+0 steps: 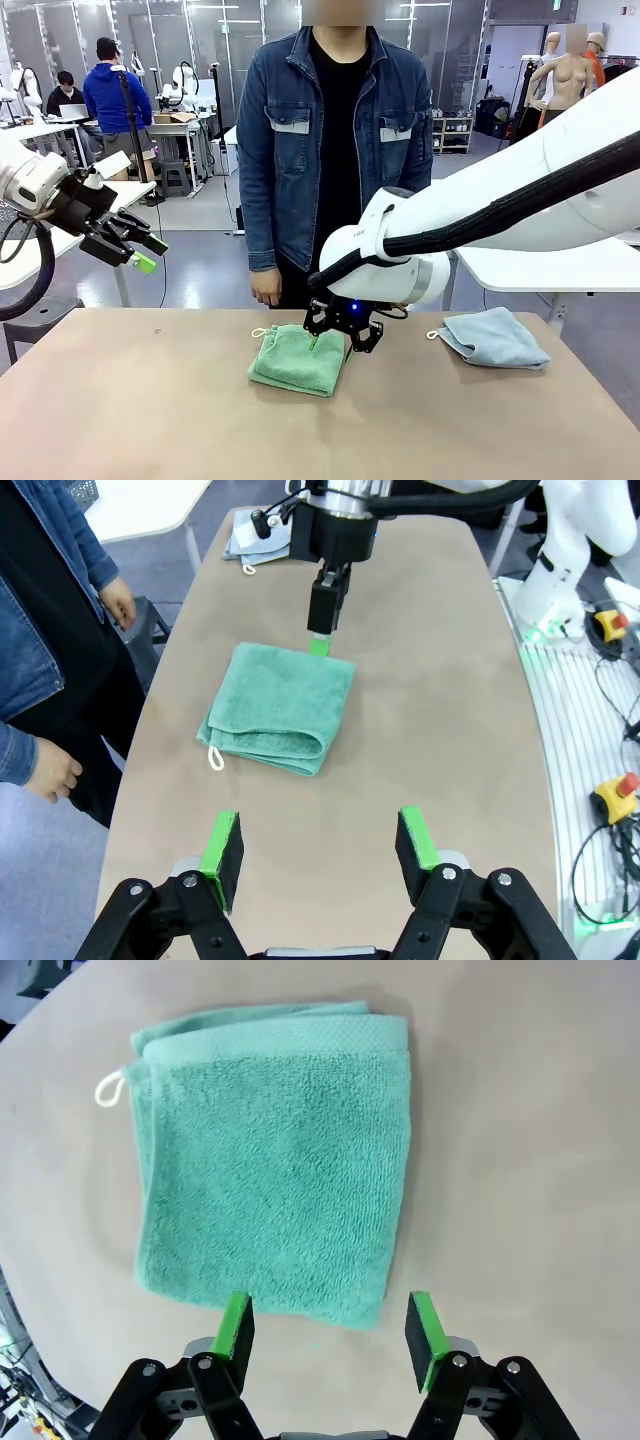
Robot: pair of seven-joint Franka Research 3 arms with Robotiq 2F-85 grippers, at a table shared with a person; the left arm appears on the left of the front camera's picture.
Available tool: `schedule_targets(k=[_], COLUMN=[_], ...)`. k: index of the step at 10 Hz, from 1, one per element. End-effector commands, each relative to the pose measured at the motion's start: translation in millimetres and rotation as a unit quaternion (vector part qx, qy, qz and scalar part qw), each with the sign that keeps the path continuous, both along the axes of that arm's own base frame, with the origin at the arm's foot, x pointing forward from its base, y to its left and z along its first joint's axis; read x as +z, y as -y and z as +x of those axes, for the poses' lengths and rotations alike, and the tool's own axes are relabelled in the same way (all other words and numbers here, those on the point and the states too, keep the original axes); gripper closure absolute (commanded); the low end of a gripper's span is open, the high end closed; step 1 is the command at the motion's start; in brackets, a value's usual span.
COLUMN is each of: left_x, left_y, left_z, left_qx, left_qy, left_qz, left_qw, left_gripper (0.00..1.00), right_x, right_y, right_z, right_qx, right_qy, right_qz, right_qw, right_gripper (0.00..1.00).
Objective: Fold the towels and place them in the basket.
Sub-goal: Stack the folded Towel with hook on the right side of the table.
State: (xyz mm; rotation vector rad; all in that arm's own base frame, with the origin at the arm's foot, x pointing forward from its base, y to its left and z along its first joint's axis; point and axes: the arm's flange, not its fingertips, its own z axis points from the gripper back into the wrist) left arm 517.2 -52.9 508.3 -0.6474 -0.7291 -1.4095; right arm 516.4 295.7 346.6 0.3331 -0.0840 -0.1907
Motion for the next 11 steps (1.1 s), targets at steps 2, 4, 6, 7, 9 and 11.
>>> schedule_targets(k=[2,4,6,7,9,11], left_x=[1.5,1.5,1.5,1.5,1.5,1.5], left_y=[0.0,0.0,0.0,0.0,0.0,0.0], left_z=[-1.2,-1.2,-1.2,-1.2,-1.2,-1.2], left_qx=[0.0,0.0,0.0,0.0,0.0,0.0], left_qy=[0.003,0.003,0.003,0.003,0.003,0.003], left_qz=[0.002,0.002,0.002,0.002,0.002,0.002], left_qw=[1.0,1.0,1.0,1.0,1.0,1.0], left_gripper=[0.22,0.22,0.22,0.22,0.22,0.22], right_x=[-24.6,-39.5,-50.5,-52.3,-54.9,-55.4], right_y=[-6.8,-7.0,-5.6,-4.7,-2.8,-2.2], right_z=[18.2,23.7,29.2,30.2,32.2,33.1], right_qx=[0.025,0.025,0.019,0.017,0.012,0.008], right_qy=[0.018,0.026,0.027,0.028,0.026,0.021], right_qz=[-0.004,0.0,-0.01,-0.008,-0.002,-0.001], right_qw=[1.0,0.999,0.999,0.999,1.0,1.0], right_gripper=[0.23,0.23,0.23,0.23,0.23,0.43])
